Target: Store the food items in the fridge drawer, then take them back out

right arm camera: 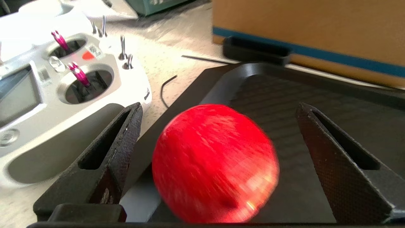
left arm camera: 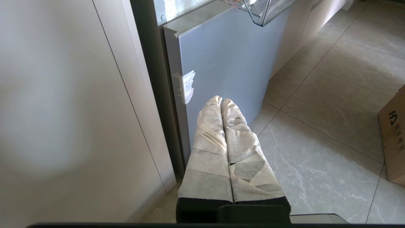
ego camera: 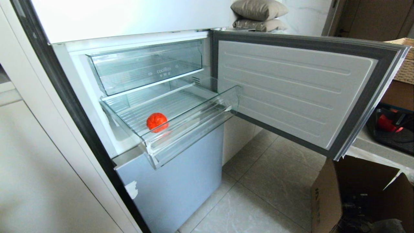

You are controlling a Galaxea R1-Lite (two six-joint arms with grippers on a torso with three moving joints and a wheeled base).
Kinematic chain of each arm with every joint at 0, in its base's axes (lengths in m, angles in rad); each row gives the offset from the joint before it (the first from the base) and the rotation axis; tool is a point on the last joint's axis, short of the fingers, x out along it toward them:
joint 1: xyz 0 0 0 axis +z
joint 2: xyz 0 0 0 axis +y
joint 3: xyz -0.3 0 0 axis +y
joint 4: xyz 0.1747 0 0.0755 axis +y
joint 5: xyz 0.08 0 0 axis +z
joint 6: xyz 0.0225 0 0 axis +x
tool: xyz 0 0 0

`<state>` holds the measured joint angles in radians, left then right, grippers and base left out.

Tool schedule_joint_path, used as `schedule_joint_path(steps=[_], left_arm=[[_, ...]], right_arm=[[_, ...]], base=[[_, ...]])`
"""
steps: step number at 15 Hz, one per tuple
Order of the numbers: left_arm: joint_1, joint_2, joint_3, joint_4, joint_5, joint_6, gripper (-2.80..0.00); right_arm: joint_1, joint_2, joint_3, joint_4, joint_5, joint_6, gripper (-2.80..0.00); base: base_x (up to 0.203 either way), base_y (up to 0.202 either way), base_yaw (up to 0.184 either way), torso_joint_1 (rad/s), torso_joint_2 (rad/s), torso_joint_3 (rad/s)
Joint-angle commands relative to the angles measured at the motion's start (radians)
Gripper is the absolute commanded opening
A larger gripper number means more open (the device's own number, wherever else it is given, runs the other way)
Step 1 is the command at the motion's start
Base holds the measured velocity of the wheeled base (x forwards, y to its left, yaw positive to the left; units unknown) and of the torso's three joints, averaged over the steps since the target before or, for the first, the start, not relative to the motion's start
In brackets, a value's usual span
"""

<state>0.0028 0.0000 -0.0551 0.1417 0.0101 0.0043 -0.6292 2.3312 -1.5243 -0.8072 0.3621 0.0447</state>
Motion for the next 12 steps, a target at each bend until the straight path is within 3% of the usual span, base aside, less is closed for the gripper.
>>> schedule_joint_path(steps=[1, 7, 8, 12], left_arm=[[0.0, 0.002, 0.0, 0.001, 0.001, 0.0, -2.8], [0.0, 0.002, 0.0, 0.001, 0.001, 0.0, -2.8], [0.0, 0.002, 0.0, 0.001, 0.001, 0.0, -2.8], [0.0, 0.002, 0.0, 0.001, 0.001, 0.0, -2.8]], right_arm=[[0.014, 0.057, -0.032, -0.007, 0.003, 0.001, 0.0], [0.022, 0.056, 0.001, -0.007, 0.003, 0.0, 0.0], [0.024, 0.057, 0.007, -0.008, 0.003, 0.0, -2.8], [0.028, 0.049, 0.017, -0.009, 0.003, 0.004, -2.8]], base=[[0.0, 0.0, 0.0, 0.0, 0.0, 0.0], [0.0, 0.0, 0.0, 0.0, 0.0, 0.0], [0.0, 0.0, 0.0, 0.0, 0.0, 0.0], [0.0, 0.0, 0.0, 0.0, 0.0, 0.0]])
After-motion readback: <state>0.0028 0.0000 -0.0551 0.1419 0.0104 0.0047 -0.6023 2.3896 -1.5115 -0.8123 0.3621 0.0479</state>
